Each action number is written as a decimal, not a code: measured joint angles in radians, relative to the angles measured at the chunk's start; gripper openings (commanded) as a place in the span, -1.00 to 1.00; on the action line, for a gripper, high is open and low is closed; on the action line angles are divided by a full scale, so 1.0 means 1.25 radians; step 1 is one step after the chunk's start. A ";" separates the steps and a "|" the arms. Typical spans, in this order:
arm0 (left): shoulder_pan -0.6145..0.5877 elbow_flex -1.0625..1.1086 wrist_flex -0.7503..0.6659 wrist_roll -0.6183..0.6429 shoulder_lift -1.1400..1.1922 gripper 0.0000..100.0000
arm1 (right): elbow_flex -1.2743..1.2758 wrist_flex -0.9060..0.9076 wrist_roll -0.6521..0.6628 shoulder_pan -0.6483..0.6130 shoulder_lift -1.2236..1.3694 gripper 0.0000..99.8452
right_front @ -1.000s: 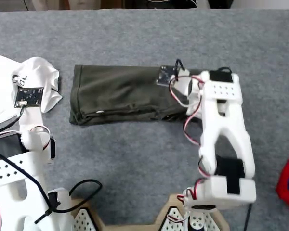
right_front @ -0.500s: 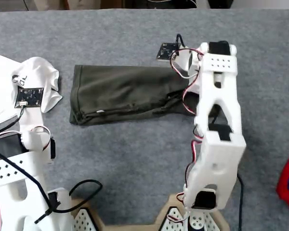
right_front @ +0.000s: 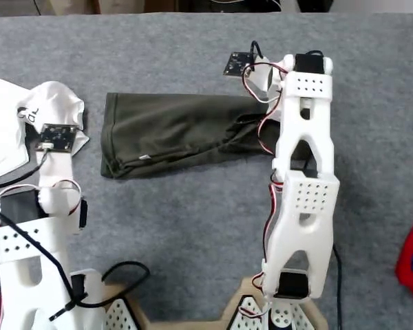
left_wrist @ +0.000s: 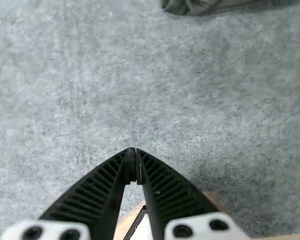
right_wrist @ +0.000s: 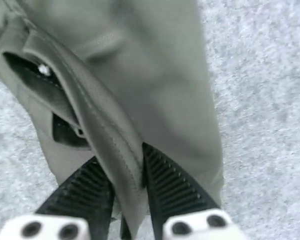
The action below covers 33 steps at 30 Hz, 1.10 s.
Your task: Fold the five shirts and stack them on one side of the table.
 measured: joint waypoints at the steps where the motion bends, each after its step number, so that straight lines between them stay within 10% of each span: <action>1: 0.007 0.000 0.000 0.000 0.000 -0.96 | 0.000 0.000 0.000 0.000 0.002 -0.74; 9: 0.028 0.000 0.005 0.000 0.000 -0.96 | -0.001 -0.012 0.005 0.000 0.002 -0.33; 23: 0.028 -0.004 -0.015 0.076 0.009 -0.87 | -0.136 0.157 -0.225 0.104 -0.087 -0.64; 33: 0.028 -0.212 -0.047 0.209 0.345 -0.78 | 0.066 0.120 -0.471 0.150 -0.136 -0.64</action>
